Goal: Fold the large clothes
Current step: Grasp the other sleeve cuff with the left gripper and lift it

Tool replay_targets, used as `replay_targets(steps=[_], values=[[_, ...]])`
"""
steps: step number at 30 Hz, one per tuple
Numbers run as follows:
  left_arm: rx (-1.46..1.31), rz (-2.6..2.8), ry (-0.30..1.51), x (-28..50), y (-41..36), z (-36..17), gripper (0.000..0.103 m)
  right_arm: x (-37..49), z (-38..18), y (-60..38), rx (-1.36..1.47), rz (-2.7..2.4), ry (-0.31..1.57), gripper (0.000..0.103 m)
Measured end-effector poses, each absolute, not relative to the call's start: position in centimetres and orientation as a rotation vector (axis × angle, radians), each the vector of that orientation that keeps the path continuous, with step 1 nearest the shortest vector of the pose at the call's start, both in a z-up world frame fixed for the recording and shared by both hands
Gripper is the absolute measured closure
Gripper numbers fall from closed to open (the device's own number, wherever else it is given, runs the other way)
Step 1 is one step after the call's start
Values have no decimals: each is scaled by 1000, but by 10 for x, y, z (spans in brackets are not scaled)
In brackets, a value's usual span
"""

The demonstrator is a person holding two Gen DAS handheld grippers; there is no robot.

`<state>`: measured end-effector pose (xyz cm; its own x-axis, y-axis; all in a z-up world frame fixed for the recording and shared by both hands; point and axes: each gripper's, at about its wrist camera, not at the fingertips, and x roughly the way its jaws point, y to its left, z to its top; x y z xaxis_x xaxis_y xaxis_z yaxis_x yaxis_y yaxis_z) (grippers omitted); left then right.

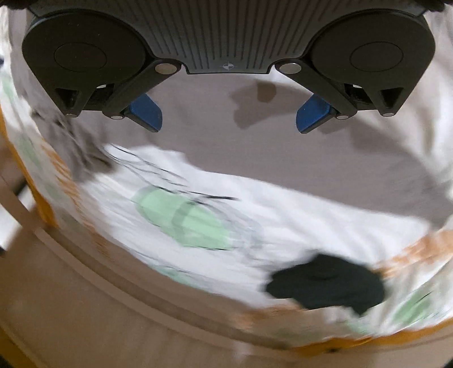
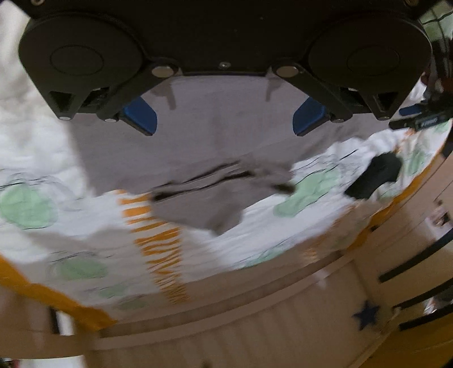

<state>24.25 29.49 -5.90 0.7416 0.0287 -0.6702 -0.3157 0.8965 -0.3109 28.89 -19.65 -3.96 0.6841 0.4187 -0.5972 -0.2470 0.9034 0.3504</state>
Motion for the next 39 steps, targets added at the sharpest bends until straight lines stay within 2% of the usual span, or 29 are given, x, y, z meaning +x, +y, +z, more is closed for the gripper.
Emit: replay_targets(steps=[15,22,24,27,29,32,39], values=[[-628,454,712,221,445,-93,1,288,-51,-102,140,561,805,0],[-585,430,700,240,462,-101,3,294,-62,-86,131,565,842,0],[-593,442,678,243,464,-102,14,296,-65,-80,128,567,848,0],[-627,478,654,244,473,-102,39,301,-69,-69,119,576,845,0],[-626,501,649,244,477,-101,90,306,-72,-62,112,578,841,0],[-665,477,615,238,484,-98,95,314,-76,-48,88,575,826,0],[-643,407,527,229,470,-62,95,331,-87,5,-98,577,739,1]])
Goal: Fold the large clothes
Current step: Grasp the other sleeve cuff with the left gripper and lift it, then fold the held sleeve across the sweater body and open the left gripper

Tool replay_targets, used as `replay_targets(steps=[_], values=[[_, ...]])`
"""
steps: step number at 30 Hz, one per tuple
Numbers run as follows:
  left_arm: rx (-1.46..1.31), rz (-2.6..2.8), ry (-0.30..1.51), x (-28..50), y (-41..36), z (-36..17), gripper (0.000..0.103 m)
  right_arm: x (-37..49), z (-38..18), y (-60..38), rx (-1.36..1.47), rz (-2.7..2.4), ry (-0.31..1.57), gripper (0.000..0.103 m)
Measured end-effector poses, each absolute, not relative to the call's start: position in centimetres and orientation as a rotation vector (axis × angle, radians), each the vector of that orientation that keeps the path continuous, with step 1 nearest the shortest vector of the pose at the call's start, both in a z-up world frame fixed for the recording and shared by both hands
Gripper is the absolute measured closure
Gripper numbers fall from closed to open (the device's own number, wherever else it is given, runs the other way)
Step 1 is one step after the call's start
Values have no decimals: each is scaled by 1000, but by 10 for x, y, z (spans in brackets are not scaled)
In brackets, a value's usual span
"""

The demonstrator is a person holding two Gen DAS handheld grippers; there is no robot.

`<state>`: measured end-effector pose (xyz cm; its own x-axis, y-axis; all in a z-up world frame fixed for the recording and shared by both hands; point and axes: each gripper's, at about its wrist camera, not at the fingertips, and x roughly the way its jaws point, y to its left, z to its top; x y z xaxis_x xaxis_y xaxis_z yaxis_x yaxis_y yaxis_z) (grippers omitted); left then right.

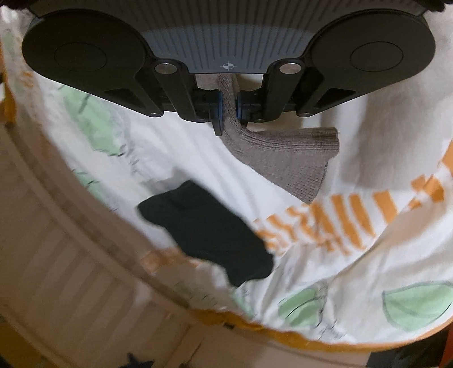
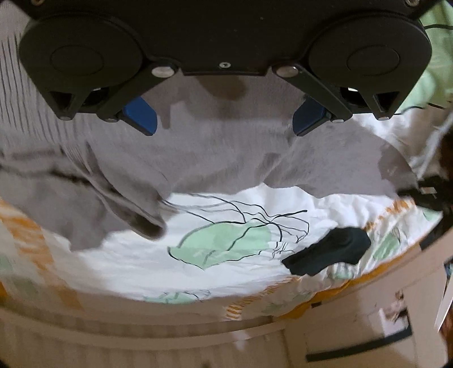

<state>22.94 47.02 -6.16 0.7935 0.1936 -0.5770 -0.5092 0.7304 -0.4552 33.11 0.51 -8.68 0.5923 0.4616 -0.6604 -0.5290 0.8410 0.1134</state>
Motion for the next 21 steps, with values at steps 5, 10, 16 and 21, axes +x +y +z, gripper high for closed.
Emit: replay_targets(steps=[5,10,16,21], values=[[-584,334,467,228,453,-23,95,338,-108,42,-262,550,733,1],[-517,258,410,230,428,12,95,336,-128,56,-331,527,745,0],[-442,148,342,230,382,62,95,335,-120,43,-271,565,736,1],[-383,35,289,236,327,101,95,322,-94,8,-130,595,683,3]])
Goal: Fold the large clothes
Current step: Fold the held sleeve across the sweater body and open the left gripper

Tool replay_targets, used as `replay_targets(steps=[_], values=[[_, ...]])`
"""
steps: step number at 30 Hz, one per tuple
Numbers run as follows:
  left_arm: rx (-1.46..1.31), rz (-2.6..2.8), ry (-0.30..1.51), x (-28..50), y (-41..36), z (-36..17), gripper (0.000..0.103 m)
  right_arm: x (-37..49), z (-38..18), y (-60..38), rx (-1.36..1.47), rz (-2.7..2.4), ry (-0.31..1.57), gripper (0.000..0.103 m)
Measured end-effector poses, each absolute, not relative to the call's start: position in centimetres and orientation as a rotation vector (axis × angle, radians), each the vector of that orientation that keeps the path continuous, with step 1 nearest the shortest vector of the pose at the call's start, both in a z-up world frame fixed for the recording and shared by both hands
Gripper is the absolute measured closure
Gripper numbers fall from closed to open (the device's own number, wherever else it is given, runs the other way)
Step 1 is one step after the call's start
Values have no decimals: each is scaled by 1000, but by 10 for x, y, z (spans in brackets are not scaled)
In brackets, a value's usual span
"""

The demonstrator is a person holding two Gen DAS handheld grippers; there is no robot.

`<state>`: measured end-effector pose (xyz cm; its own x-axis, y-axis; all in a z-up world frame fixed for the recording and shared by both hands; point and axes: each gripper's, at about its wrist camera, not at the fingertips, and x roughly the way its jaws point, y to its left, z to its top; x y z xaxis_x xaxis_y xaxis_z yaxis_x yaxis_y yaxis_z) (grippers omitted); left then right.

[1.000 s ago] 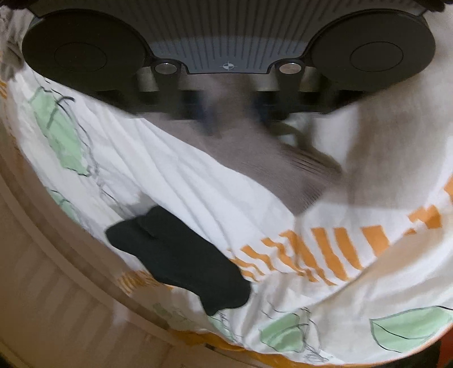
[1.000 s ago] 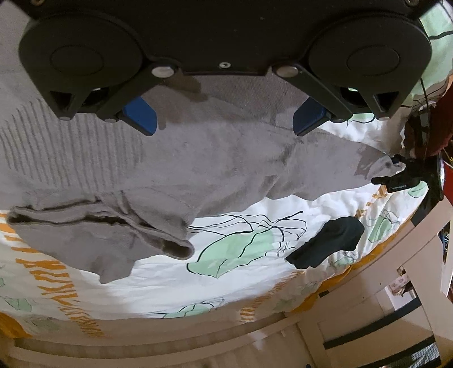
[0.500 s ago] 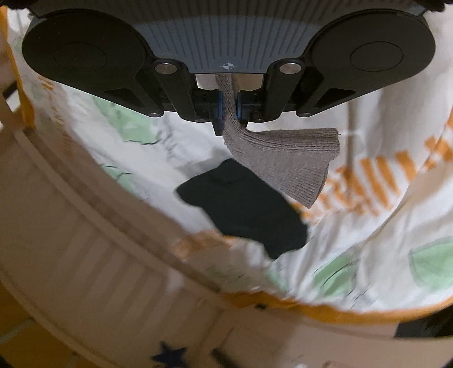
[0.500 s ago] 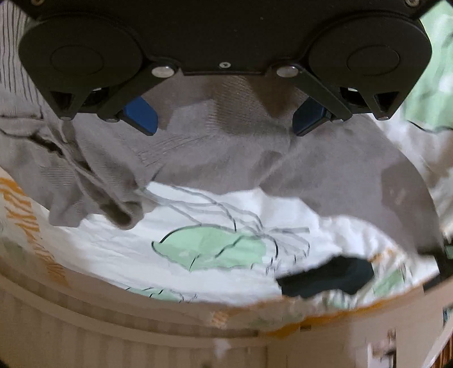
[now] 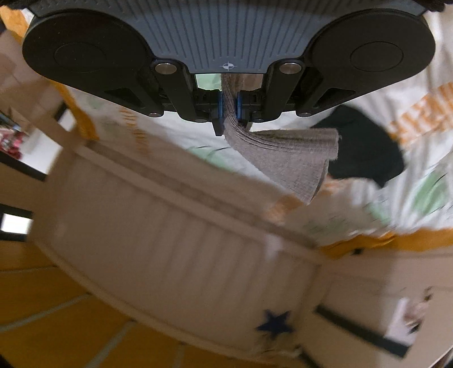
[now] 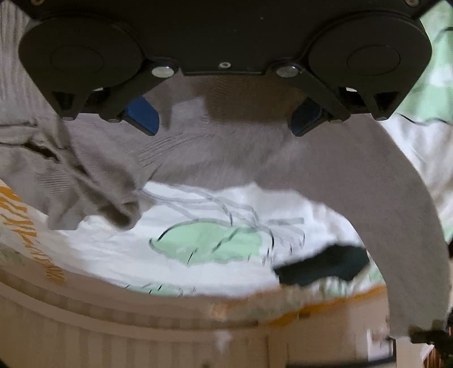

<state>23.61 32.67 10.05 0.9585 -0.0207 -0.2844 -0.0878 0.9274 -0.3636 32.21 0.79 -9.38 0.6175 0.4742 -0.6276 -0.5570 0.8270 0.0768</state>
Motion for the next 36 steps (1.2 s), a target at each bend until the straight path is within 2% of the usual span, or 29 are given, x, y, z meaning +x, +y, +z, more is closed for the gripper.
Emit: replay_targets(steps=[6,10,23,24,26,31,36], values=[[-317,-127,273,253,248,120,95,313,-78,-46,-54,570,701,3],[-286,-228,296,268,190,112,95,311,-75,-86,2,525,716,3],[-266,-384,595,327,25,-6,93,307,-74,-192,172,368,752,3],[-249,-392,626,331,16,-16,91,307,-75,-197,182,356,758,3],[-235,-412,692,337,0,-29,63,306,-78,-207,205,331,767,3],[-198,-497,727,333,-18,-27,35,304,-85,-221,247,300,783,3],[-55,-522,611,305,-20,-6,30,302,-85,-222,253,298,790,3]])
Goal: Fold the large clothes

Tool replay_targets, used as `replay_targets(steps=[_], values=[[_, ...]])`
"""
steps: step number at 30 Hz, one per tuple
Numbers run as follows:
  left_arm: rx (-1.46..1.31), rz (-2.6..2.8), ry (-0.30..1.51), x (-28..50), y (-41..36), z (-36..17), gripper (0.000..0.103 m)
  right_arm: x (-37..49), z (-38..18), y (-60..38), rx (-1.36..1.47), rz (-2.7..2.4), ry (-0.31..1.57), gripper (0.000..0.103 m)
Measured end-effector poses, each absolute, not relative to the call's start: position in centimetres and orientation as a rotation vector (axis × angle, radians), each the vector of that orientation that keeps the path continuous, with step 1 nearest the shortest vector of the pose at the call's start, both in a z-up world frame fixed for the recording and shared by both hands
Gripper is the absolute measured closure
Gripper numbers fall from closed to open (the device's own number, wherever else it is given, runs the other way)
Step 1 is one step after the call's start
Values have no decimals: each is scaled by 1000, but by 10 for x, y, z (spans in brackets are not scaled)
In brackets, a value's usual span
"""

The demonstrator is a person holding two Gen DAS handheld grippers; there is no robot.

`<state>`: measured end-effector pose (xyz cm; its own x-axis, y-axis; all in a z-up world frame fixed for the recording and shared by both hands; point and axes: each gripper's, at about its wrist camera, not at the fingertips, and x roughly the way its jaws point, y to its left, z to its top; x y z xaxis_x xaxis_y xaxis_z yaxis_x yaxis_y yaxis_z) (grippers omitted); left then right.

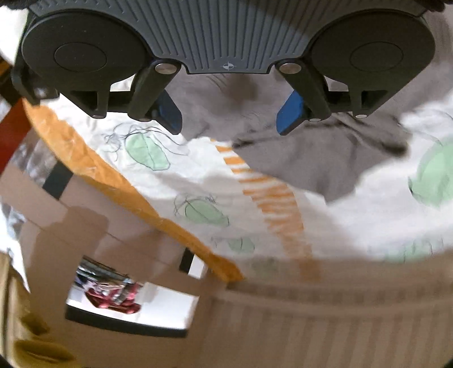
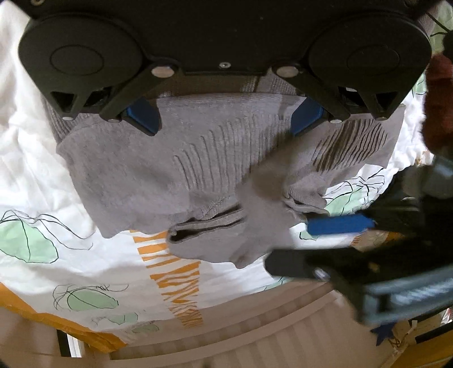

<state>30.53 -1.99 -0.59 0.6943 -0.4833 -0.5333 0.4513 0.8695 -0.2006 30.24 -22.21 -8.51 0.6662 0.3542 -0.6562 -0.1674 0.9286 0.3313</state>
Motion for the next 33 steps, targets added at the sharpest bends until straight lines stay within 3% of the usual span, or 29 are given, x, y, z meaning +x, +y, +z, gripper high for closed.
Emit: replay_targets(steps=[6,17,19,22,23,33], values=[[3,-395,581,282,27,-3,28,305,-83,-224,261,303,786,3],[-116,-47,750,250,168,-56,28,335,-92,-242,407,243,812,4],[-133,-13,774,245,181,-63,28,343,-96,-244,426,240,819,18],[-152,2,797,239,192,-72,28,354,-97,-242,412,204,843,71],[-155,-1,803,238,192,-75,28,356,-94,-241,423,213,846,83],[-110,-52,801,235,175,-93,28,377,23,-211,489,445,630,84]])
